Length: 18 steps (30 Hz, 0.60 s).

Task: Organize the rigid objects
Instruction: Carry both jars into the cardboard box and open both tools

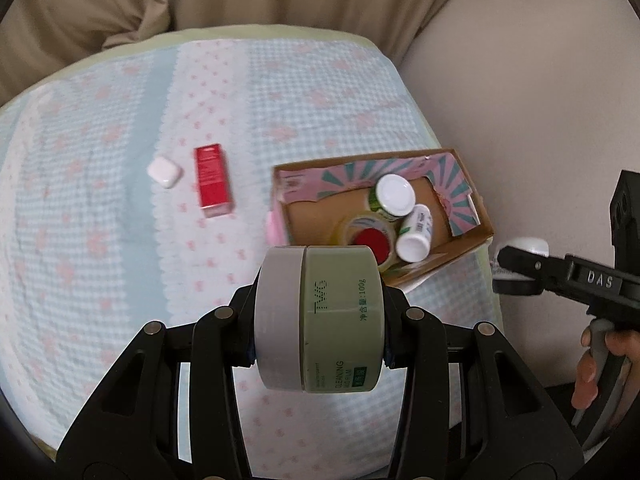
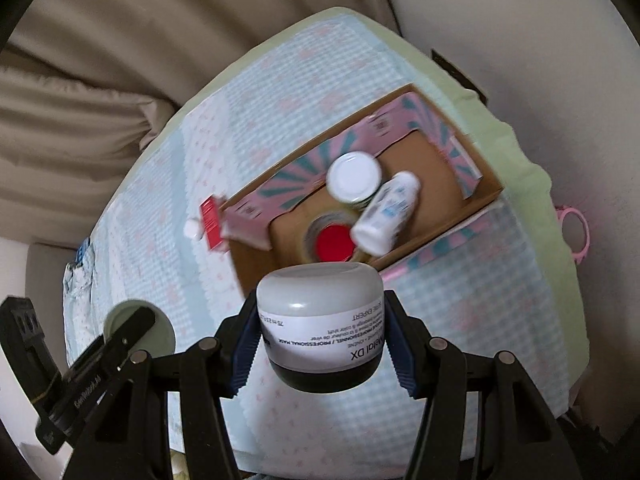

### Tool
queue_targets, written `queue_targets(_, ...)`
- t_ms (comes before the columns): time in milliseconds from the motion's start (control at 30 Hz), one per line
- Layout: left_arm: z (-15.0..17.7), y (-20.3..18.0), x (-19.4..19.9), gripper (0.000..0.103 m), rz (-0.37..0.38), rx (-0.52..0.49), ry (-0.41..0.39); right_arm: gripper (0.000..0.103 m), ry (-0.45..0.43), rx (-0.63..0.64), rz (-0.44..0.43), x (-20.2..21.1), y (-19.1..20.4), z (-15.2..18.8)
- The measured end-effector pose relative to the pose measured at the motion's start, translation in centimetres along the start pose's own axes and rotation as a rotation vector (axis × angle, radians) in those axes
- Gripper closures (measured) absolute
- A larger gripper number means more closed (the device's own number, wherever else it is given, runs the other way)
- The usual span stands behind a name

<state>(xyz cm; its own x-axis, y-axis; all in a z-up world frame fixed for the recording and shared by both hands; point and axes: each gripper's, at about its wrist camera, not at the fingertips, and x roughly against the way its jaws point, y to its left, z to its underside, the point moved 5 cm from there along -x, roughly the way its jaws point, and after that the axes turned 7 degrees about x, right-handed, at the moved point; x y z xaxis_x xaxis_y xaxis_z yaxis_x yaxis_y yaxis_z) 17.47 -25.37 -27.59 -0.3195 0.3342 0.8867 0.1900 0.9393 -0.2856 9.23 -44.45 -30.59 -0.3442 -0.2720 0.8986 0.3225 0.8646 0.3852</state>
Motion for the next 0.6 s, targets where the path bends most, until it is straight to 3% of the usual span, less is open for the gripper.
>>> queue_targets(367, -3.1, -4.0, -8.3, 0.064, -0.031, -0.016, 0.082, 0.049, 0.037, -0.047, 0.039, -3.9, -6.9, -5.2)
queue_targets(600, -4.8, -4.7, -14.8, 0.064, -0.070, -0.020, 0.130, 0.050, 0.053, -0.036, 0.068, -7.7, -9.0, -7.9)
